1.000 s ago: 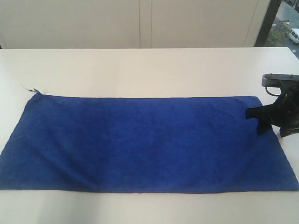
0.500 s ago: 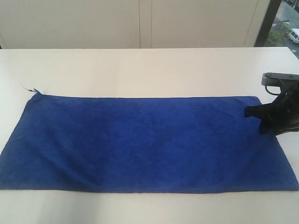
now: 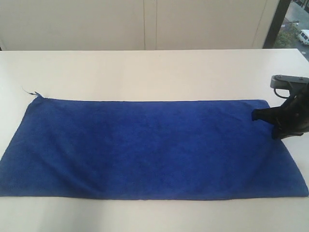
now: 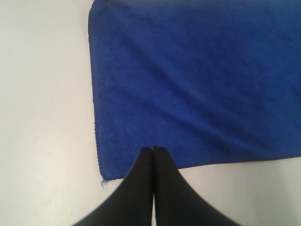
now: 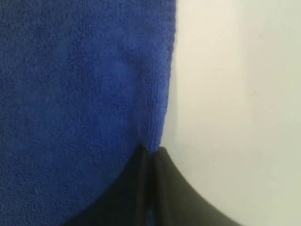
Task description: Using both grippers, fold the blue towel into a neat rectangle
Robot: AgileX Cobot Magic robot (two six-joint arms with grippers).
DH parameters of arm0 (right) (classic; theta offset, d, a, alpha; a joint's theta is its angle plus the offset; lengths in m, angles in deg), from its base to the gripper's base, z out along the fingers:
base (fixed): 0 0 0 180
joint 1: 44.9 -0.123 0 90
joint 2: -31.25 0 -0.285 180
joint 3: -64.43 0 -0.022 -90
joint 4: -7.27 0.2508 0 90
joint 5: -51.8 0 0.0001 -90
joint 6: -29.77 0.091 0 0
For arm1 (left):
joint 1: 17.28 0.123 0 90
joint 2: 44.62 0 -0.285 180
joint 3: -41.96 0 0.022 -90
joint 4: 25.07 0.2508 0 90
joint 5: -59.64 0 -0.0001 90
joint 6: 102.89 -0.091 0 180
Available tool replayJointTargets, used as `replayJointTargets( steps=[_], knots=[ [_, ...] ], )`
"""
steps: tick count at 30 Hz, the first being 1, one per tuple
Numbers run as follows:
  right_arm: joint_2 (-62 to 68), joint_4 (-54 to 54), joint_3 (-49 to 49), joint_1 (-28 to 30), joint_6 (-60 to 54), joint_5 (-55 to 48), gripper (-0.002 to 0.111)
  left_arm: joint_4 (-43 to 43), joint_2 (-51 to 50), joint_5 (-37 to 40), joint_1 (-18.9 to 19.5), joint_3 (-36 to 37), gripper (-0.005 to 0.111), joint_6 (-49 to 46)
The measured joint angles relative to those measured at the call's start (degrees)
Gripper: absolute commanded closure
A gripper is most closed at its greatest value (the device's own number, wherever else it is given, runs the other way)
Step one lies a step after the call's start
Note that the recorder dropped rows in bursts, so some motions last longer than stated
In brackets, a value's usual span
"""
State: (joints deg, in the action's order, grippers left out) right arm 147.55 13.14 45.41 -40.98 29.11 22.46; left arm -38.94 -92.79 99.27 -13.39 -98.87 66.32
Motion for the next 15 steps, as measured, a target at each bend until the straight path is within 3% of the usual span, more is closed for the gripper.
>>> replayJointTargets(
  steps=[15],
  knots=[
    [-2.56,-6.58,2.37,7.27,0.0,-4.78,0.108,0.0,0.0,0.0,0.0,0.0,0.107,0.0]
  ],
)
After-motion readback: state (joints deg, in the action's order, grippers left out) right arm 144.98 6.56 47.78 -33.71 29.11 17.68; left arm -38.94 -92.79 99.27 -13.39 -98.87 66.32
